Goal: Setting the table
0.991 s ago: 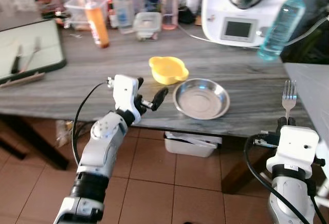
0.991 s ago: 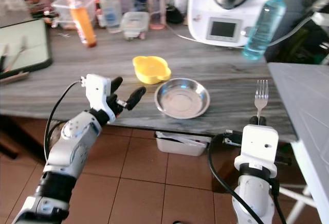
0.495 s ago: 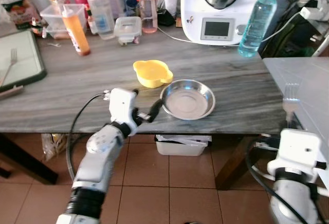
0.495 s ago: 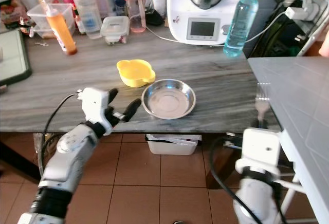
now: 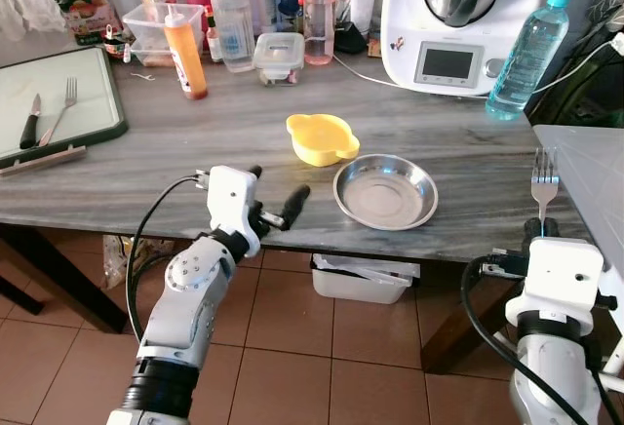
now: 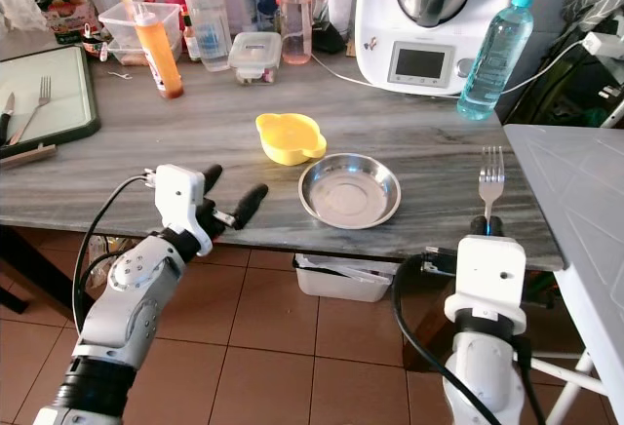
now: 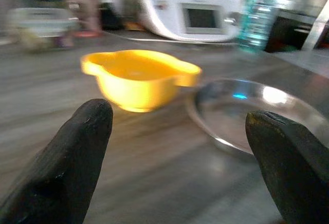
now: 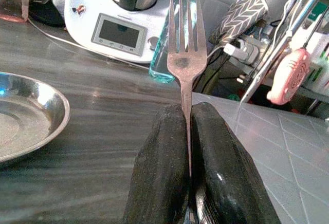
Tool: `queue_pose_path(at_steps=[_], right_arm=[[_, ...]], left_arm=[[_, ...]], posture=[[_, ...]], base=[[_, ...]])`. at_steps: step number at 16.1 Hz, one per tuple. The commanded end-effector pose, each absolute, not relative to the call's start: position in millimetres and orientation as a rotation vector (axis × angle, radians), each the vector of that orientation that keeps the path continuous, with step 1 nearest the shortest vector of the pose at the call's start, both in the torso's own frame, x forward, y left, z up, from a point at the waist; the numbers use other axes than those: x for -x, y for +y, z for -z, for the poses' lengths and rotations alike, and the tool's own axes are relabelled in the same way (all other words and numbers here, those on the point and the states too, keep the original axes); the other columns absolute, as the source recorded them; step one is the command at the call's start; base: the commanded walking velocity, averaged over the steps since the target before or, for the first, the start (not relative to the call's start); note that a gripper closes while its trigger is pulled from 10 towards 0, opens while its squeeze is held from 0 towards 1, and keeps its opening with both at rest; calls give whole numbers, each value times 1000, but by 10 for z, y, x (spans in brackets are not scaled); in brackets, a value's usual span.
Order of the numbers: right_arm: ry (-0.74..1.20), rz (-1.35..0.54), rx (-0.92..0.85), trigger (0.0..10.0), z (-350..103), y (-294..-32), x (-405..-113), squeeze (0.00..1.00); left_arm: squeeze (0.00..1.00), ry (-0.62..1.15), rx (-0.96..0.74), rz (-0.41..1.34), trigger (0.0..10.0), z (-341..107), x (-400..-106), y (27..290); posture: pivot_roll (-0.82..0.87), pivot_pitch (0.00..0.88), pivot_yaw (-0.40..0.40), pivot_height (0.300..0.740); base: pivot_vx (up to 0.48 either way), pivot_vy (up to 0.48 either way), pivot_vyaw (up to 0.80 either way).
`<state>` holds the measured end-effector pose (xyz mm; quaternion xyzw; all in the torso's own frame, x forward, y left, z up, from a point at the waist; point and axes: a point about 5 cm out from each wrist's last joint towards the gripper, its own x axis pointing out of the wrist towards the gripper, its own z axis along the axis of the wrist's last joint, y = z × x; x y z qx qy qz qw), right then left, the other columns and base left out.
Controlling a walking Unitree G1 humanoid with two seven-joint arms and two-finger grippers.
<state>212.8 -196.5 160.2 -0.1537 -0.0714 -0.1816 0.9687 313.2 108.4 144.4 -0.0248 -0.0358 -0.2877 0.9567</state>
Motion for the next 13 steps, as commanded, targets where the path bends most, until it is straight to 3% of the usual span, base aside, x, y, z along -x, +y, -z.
queue_pose_path(at_steps=[1,6,13], right_arm=[[-153,374,319,10000,-1636,-2006,-2146,0],[-159,379,335,10000,-1652,-2032,-2122,0],[-155,379,332,10000,-1638,-1997,-2108,0]], left_arm=[[0,-94,36,640,10000,-1490,-3092,1058],[0,-102,54,637,10000,-1544,-3125,1055],[0,-95,51,680,10000,-1544,-3102,1006]], posture=[[2,94,16,740],[0,97,15,740],[-1,104,26,740]], base=[[0,0,0],[0,0,0],[274,0,0]])
